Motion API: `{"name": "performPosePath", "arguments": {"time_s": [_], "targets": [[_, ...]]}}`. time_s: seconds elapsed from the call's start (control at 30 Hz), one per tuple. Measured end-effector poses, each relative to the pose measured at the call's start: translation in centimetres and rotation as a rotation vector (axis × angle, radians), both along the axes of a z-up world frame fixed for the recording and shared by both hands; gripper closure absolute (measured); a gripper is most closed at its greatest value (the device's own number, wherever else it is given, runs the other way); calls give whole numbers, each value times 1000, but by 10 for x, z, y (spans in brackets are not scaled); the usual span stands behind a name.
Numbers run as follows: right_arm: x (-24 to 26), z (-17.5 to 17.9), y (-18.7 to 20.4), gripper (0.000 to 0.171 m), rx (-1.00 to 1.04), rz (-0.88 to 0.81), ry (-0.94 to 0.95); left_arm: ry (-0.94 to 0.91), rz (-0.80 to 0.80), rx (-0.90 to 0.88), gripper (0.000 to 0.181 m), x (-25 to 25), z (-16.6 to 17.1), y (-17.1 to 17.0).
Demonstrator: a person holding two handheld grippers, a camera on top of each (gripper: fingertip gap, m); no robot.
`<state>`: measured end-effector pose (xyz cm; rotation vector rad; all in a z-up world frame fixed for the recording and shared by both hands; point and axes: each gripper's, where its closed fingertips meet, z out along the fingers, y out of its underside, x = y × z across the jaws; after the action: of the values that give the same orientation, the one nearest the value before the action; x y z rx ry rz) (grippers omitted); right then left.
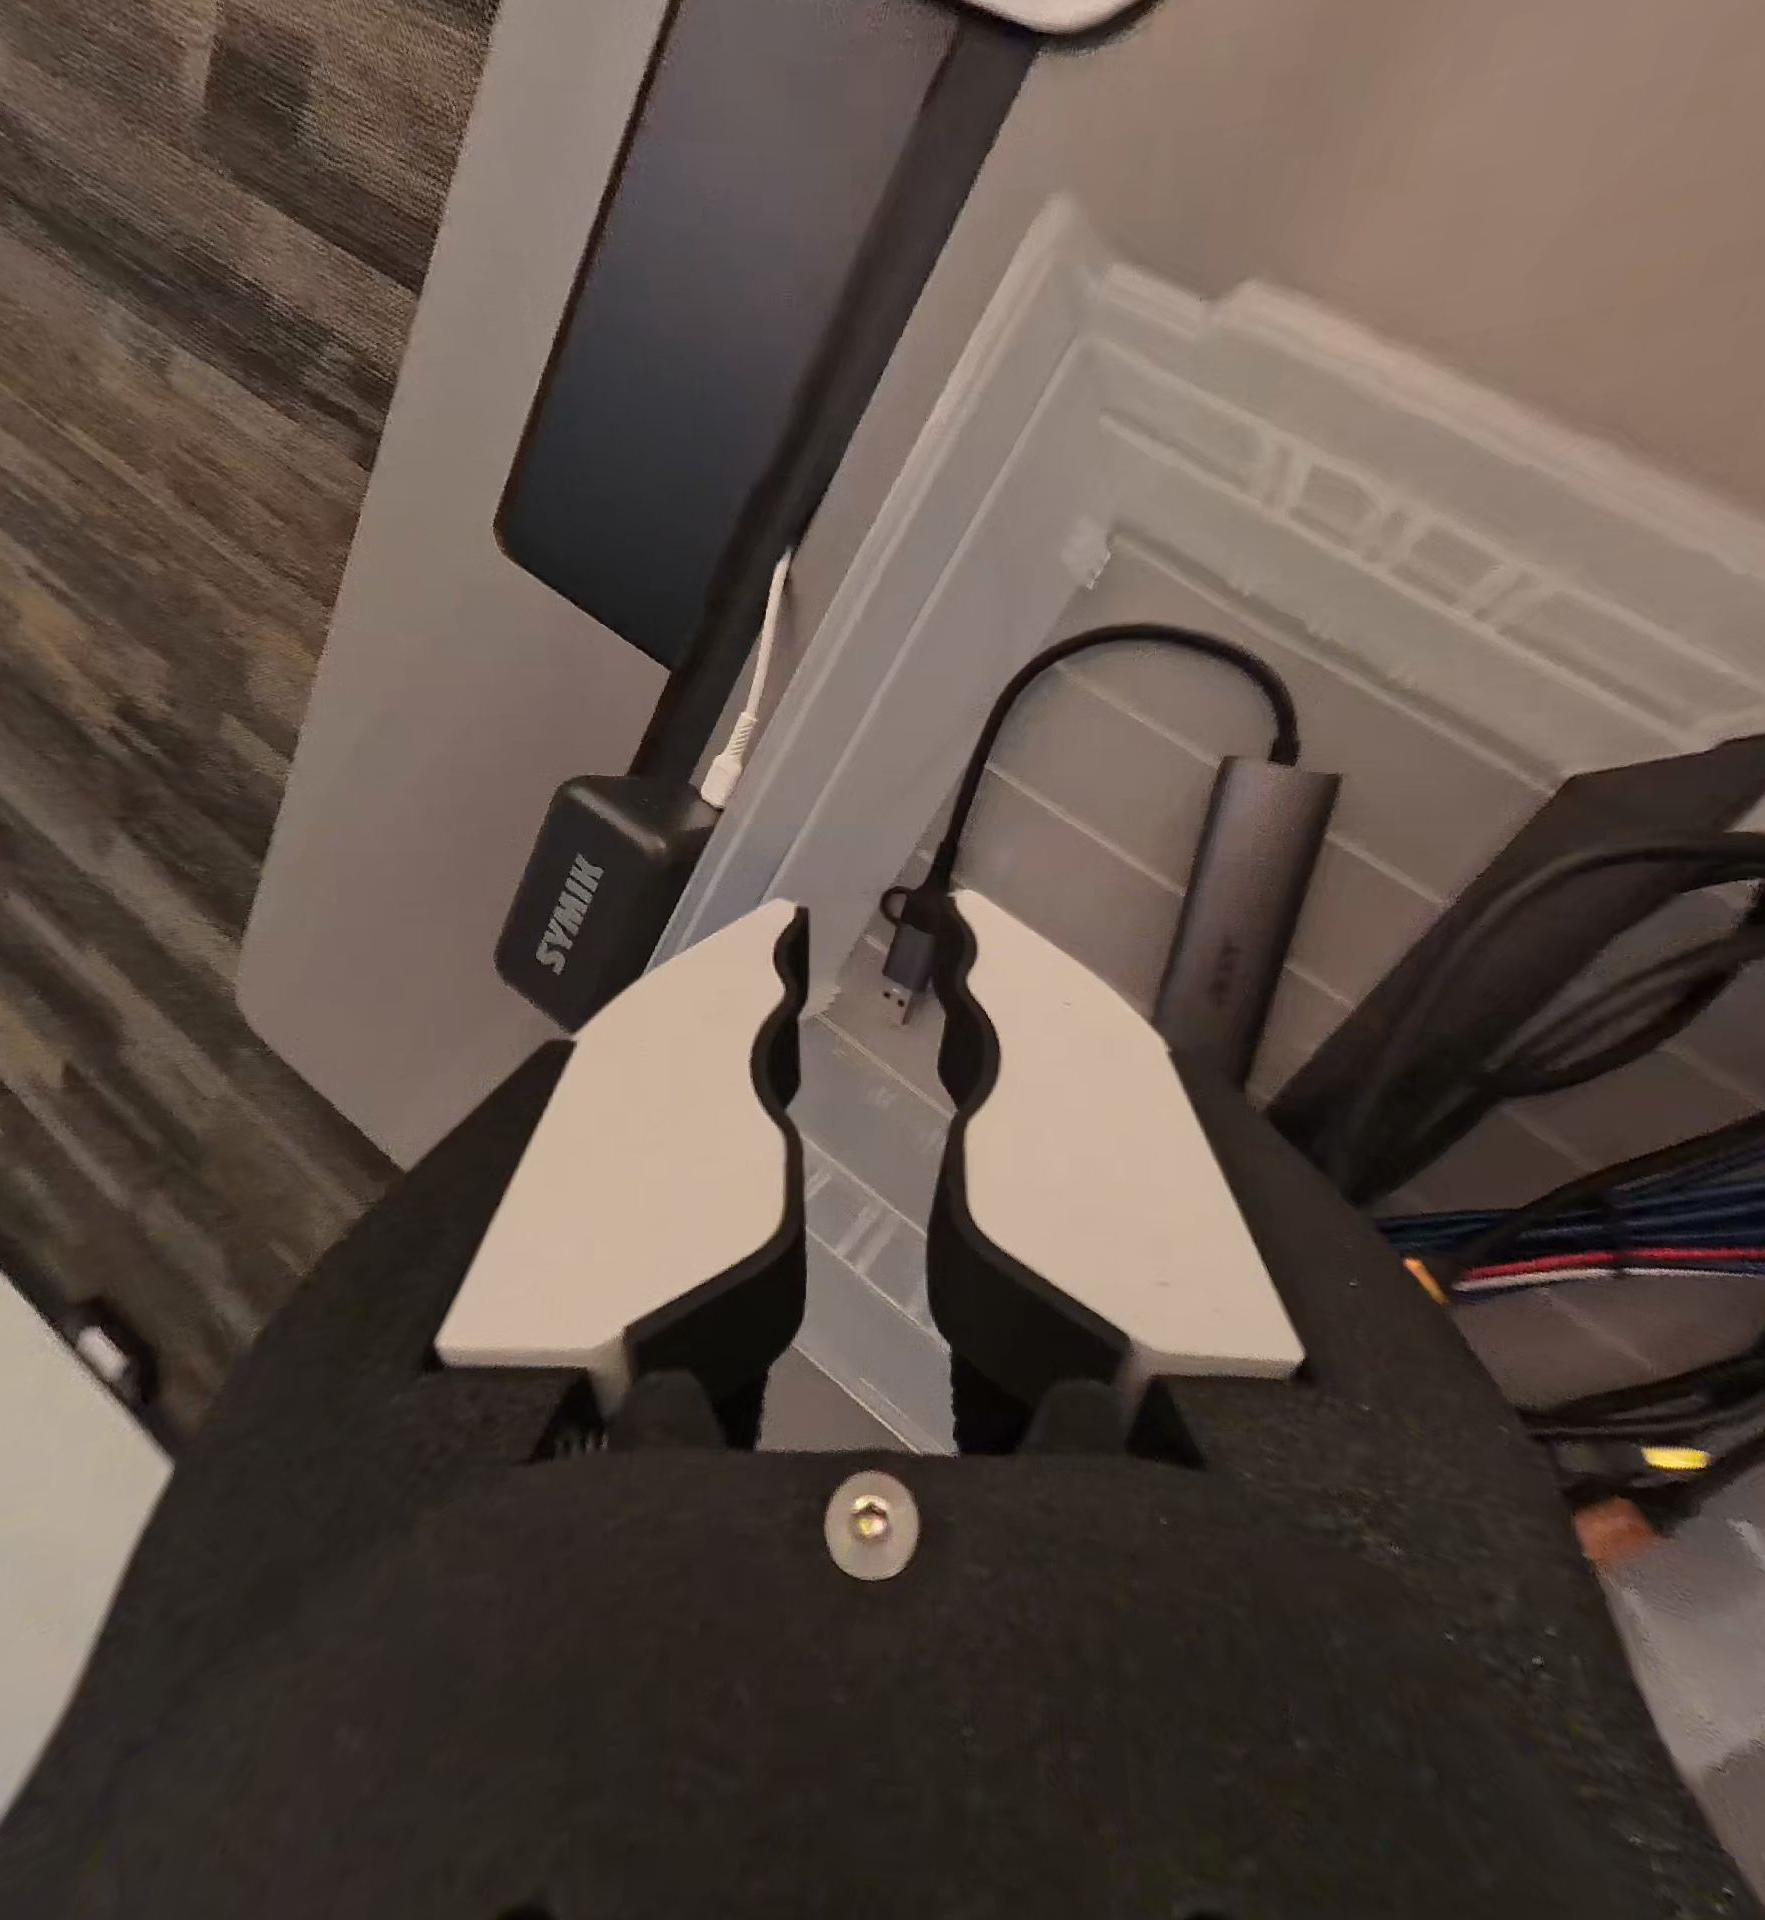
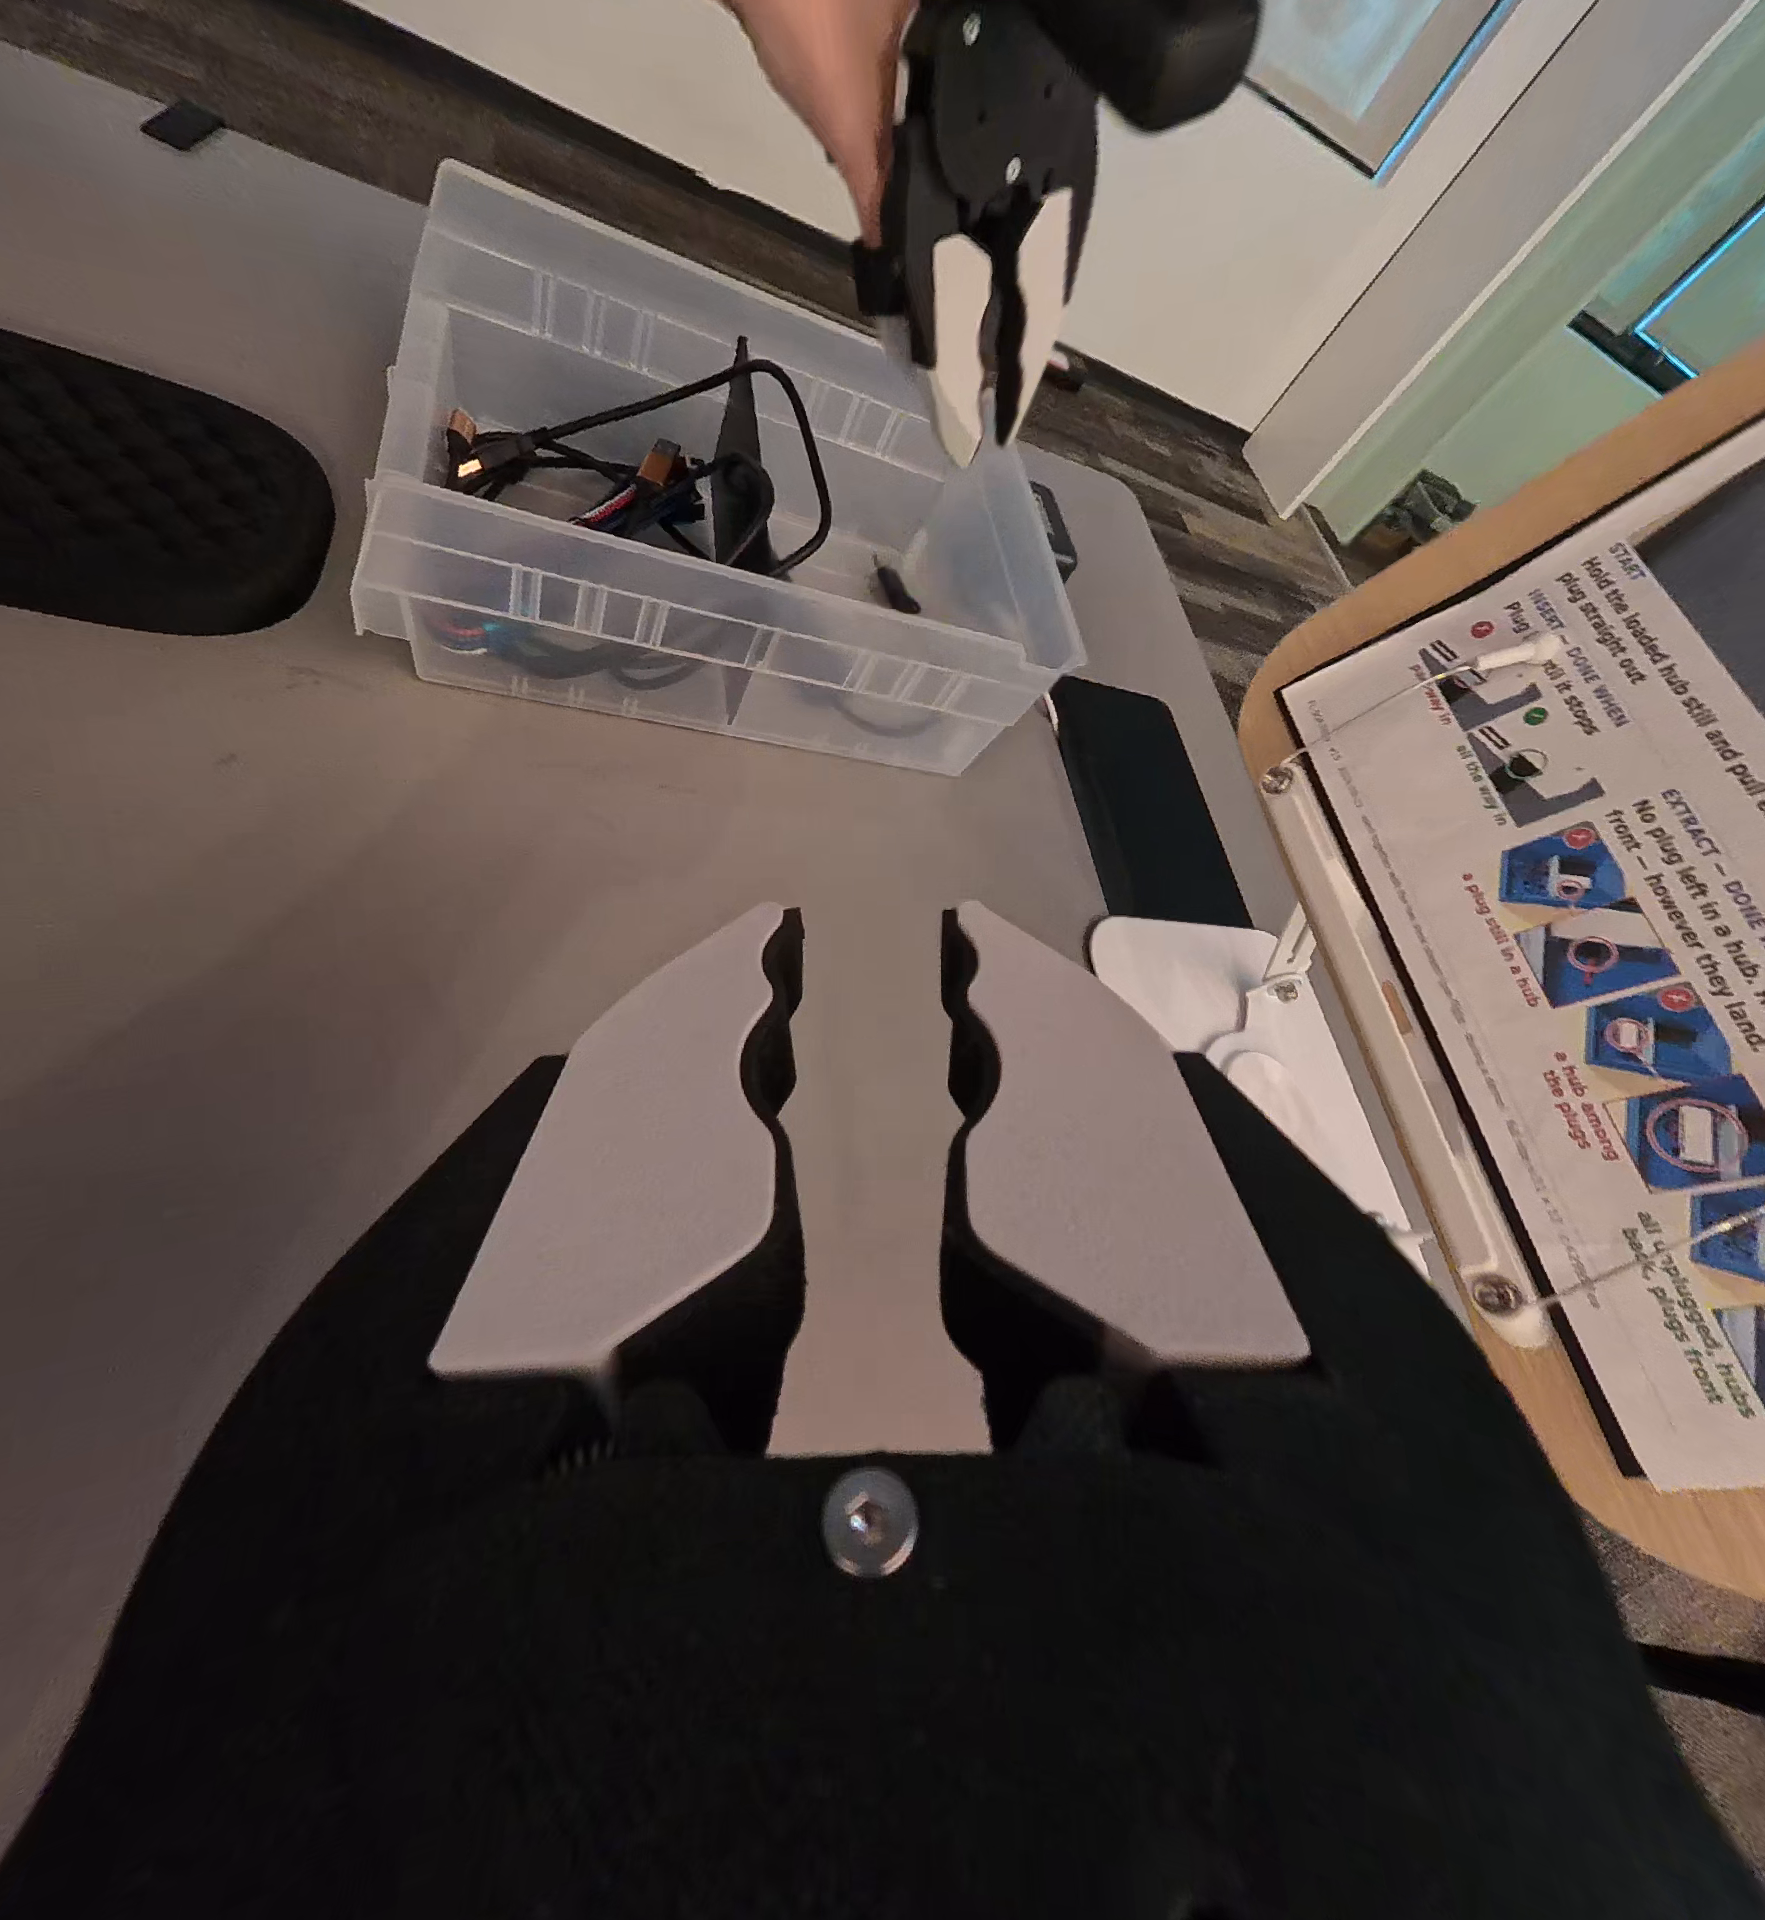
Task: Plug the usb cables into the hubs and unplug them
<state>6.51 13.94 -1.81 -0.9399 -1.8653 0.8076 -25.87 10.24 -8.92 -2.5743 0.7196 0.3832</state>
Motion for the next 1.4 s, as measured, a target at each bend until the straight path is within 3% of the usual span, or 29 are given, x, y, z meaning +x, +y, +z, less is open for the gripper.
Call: {"name": "performPosePath", "arguments": {"time_s": [0.27,0.47,0.77,1.03,1.4], "targets": [[9,-1,24,144,-40,-40,-3,138,-293,-170,165,7,-70,8],[11,-11,35,144,-23,-65,-47,312,-327,-302,167,-19,-98,6],[8,-29,37,144,13,-60,-132,265,-290,-403,170,-27,-109,-6],[7,-37,37,144,43,-58,-171,45,-221,-481,164,-13,-108,-19],[9,-39,33,144,56,-47,-190,163,-244,-453,162,-23,-109,-13]]}}
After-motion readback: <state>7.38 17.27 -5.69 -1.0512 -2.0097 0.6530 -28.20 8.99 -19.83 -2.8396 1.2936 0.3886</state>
